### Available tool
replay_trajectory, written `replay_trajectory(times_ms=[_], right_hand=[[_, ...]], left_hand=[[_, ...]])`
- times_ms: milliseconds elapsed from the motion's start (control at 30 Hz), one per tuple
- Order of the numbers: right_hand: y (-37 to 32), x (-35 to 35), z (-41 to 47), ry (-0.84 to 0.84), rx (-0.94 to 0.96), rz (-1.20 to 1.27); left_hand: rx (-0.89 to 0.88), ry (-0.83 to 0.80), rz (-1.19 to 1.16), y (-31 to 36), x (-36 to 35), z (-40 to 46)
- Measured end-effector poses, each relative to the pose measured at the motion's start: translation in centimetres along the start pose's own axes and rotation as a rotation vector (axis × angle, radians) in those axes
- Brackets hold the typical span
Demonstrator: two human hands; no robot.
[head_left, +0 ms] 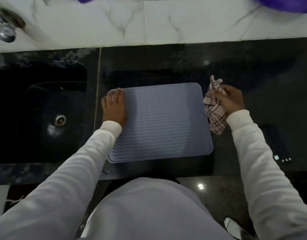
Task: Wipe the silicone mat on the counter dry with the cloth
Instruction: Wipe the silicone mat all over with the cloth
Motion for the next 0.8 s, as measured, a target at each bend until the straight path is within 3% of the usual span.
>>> replay_trajectory(times_ms=[133, 267, 400, 600, 800], right_hand=[[-0.9, -1.2, 3.7, -0.033, 0.19, -0.671], [-0.4, -4.6, 5.6, -0.137, 0.178, -0.889], [0.1, -6.0, 6.2, -0.135, 0.176, -0.978], [1.9, -5.1, 6.5, -0.201, 0.262, -1.069], [-0.1, -5.7, 7.9, -0.293, 0.142, -1.266]], left_hand=[[-0.298, -0.053, -0.036, 7.2, 0.6, 1.2], [-0.53, -0.107, -0.02, 14.1, 1.0, 2.7], [-0.665, -0.193, 0.028, 18.7, 1.1, 5.2], [-0.661, -0.228, 0.024, 21.8, -0.3, 6.7], [-0.602, -0.155, -0.02, 21.4, -1.4, 6.2]])
Point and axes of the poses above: each hand's wrist, its own z-axis towards the middle knuckle, its own x-axis out of the back of the hand, y = z × x, the point moved 4 cm from there along z, towards the middle knuckle, and after that the axes turned 12 degrees about z, right-handed, at the moved point
